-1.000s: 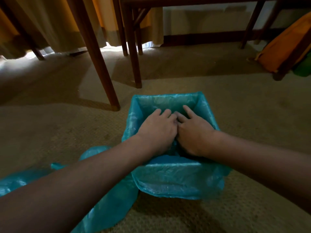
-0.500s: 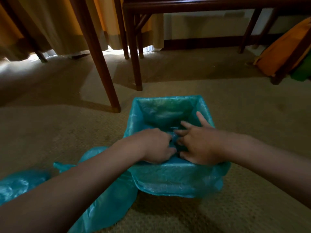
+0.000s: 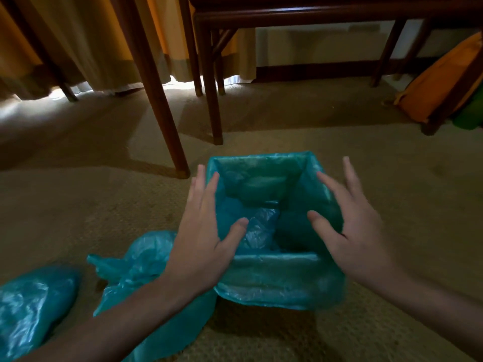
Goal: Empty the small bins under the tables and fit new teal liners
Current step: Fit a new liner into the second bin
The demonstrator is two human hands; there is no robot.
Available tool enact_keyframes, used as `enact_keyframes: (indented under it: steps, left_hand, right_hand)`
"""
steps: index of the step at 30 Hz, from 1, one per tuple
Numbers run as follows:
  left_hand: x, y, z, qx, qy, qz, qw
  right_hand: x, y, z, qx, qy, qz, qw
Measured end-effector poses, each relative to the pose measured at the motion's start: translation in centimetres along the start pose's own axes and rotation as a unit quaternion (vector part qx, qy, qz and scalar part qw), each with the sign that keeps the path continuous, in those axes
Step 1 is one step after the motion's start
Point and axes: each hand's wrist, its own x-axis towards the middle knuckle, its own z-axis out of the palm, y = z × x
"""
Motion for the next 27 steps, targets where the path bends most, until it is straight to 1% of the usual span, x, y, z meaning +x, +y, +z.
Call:
enact_keyframes:
  steps: [3,5,7,10,15,17,20,22,27]
  left_hand:
    - [-1.1,0.4,1.3,-0.041,0.052,-0.040,0.997]
    - [-0.8,0.2,1.9,-0.033,0.068,-0.051,0.996]
    - [0.0,0.0,2.2,-0.016,0.071,-0.045,0.996]
    - [1.4,-0.4,2.2,0.011,0.066,-0.038,0.997]
    - [6.8,-1.7,2.0,0.049,0.046,-0.018,0.998]
    - [10.0,-2.5,2.2,0.087,0.043,-0.001,0.995]
    - [15.2,-3.7,2.2,0.180,0.056,0.040,0.981]
    - [18.5,-4.7,2.0,0.224,0.055,0.042,0.972]
    - [24.5,-6.5,1.6,0.237,0.044,0.029,0.970]
  right_hand:
    - [-1.4,-0.3,1.8,0.079,0.020,0.102,0.991]
    - [-1.1,-0.2,2.6,0.111,0.041,0.131,0.984]
    - [-0.4,-0.1,2.7,0.102,0.046,0.121,0.986]
    - [0.9,0.0,2.6,0.054,0.024,0.093,0.994]
    - [6.2,0.2,2.9,0.021,0.010,0.070,0.997]
    - [9.3,0.6,3.4,-0.004,0.009,0.059,0.998]
    - [14.2,1.2,4.4,-0.059,0.009,0.035,0.998]
    - [17.4,1.5,5.2,-0.086,0.014,0.021,0.996]
    - [23.7,2.3,6.5,-0.064,0.008,0.035,0.997]
